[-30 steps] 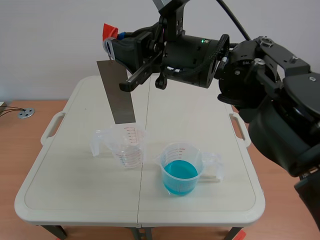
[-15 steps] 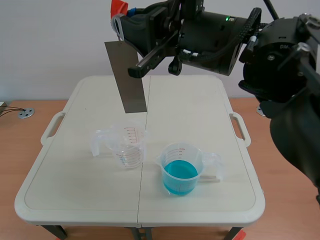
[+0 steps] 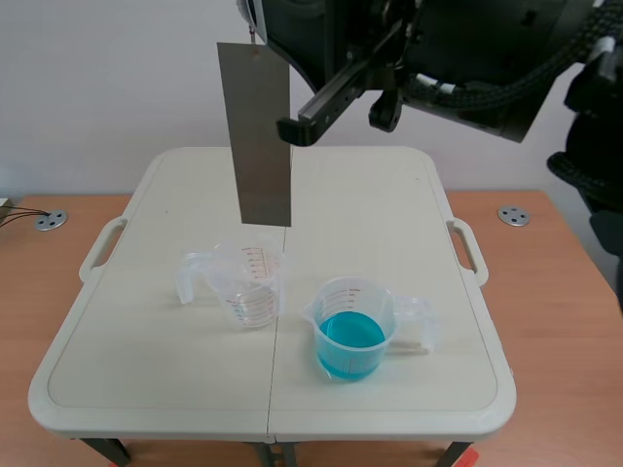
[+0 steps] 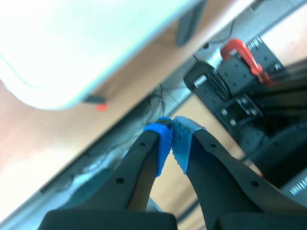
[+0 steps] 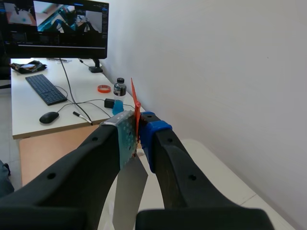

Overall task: Hold the metal plate by the orange handle, dip it into the blue solution, take it out and point at it, then put the plate back in the beaker on the left.
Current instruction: 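Point at the plate with the left hand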

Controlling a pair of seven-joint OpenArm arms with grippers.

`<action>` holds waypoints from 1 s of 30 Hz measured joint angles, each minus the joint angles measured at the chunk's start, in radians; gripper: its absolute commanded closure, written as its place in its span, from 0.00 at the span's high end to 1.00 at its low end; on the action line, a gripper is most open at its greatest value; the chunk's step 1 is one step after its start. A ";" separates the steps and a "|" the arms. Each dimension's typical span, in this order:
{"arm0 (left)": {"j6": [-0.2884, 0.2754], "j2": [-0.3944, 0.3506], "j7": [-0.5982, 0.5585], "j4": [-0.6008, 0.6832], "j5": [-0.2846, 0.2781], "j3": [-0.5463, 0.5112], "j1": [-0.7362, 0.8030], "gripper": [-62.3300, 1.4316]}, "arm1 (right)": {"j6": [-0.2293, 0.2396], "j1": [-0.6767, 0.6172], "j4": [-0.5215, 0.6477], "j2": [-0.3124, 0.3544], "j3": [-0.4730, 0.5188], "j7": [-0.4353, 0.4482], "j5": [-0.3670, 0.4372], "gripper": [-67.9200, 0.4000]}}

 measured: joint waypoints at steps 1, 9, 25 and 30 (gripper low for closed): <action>-0.001 0.000 0.000 0.000 0.000 0.000 -0.018 0.07 | 0.000 -0.014 0.012 0.000 0.011 0.000 0.000 0.03; -0.004 0.000 0.000 0.000 0.000 0.000 -0.138 0.07 | 0.012 -0.137 0.079 0.000 0.103 -0.004 0.000 0.03; -0.119 0.000 0.000 0.000 -0.004 0.063 -0.272 0.07 | 0.015 -0.258 0.096 0.000 0.246 -0.003 0.000 0.03; -0.151 0.000 0.002 0.000 -0.003 0.146 -0.402 0.07 | 0.015 -0.268 0.096 0.000 0.246 -0.004 0.000 0.03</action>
